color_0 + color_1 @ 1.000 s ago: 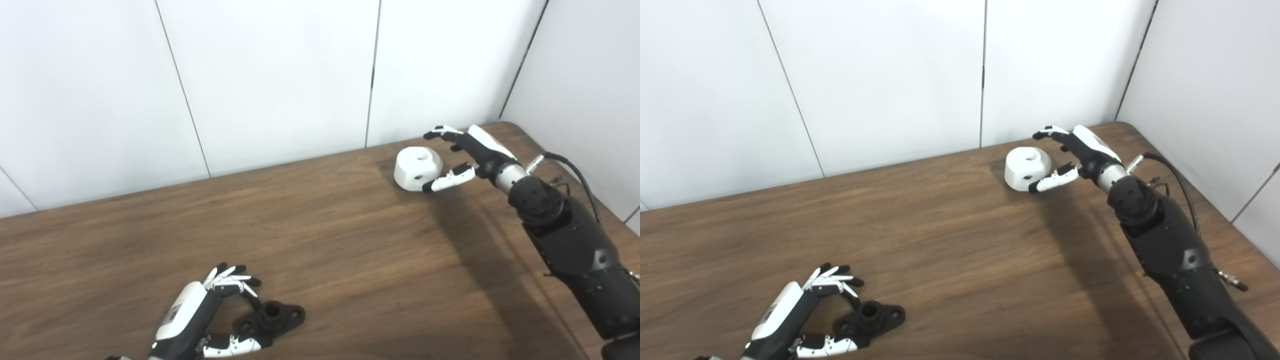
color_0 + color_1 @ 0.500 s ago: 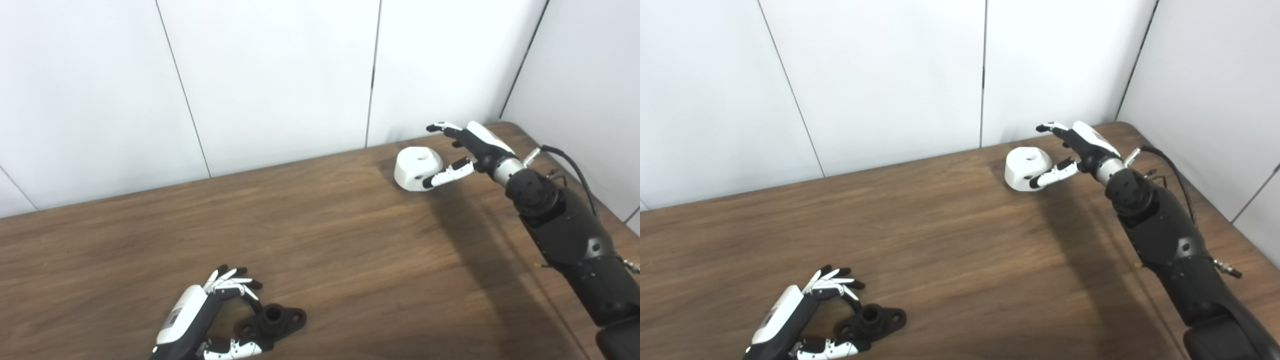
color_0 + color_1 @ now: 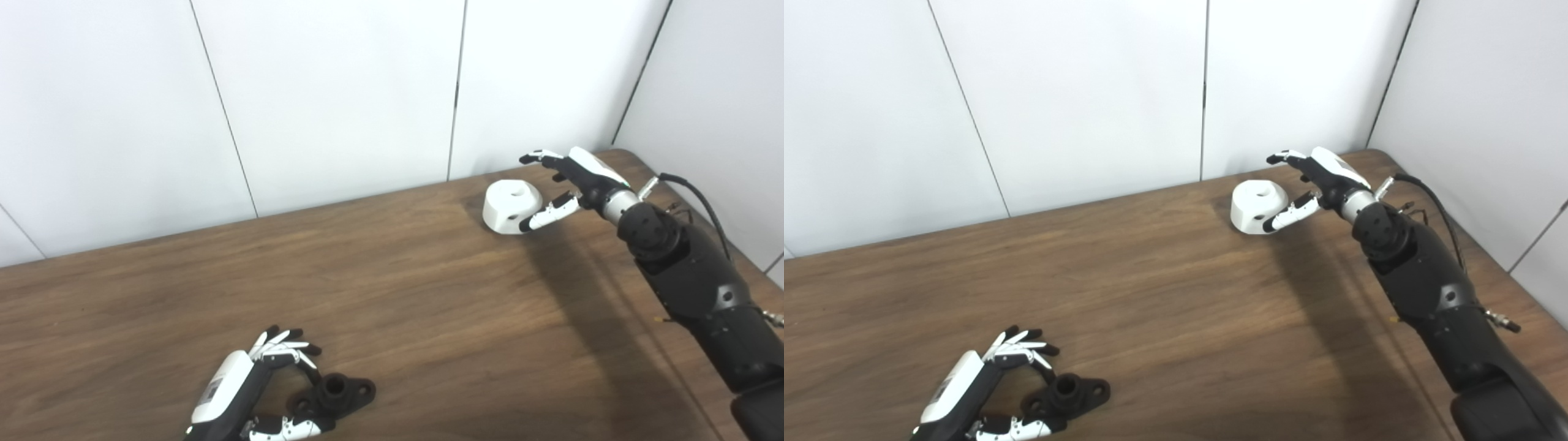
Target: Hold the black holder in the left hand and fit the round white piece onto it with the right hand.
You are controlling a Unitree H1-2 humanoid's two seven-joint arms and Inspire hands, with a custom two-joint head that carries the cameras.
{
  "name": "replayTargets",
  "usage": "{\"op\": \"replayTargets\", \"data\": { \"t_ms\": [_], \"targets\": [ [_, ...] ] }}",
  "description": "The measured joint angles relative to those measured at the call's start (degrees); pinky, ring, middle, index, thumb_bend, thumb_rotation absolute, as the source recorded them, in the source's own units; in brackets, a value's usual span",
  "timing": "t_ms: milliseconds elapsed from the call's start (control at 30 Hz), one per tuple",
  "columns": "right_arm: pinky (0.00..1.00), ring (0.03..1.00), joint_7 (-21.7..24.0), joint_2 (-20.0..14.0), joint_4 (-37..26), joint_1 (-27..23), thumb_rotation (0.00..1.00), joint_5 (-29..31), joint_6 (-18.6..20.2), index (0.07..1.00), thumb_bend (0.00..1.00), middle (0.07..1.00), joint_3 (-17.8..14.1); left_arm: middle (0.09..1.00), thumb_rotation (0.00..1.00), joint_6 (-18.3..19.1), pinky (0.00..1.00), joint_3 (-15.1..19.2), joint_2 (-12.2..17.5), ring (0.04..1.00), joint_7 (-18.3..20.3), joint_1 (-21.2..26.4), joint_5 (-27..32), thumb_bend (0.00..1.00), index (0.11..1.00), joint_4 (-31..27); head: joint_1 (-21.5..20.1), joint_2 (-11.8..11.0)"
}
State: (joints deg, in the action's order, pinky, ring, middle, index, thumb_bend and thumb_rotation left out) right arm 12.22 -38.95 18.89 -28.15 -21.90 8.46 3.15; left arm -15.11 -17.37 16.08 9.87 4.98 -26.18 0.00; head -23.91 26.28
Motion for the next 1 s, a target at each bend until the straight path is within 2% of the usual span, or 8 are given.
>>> {"op": "replayTargets", "data": {
  "t_ms": [533, 1000],
  "targets": [
    [0.86, 0.950, 0.00, 0.01, 1.73, -0.16, 0.19, -0.01, -0.21, 0.806, 0.92, 0.960, 1.16, 0.761, 0.06, 0.64, 1.00, 0.22, 0.24, 0.912, 1.17, -1.28, 0.44, 0.52, 0.485, -1.94, 1.14, 1.05],
    [0.85, 0.951, -0.08, 0.94, 2.27, -0.18, 0.23, -0.22, -1.02, 0.785, 0.91, 0.958, 3.16, 0.760, 0.06, 1.59, 1.00, 0.46, 0.23, 0.914, 1.47, -2.42, 0.01, 0.52, 0.485, -3.62, 2.64, 1.85]
  ]
}}
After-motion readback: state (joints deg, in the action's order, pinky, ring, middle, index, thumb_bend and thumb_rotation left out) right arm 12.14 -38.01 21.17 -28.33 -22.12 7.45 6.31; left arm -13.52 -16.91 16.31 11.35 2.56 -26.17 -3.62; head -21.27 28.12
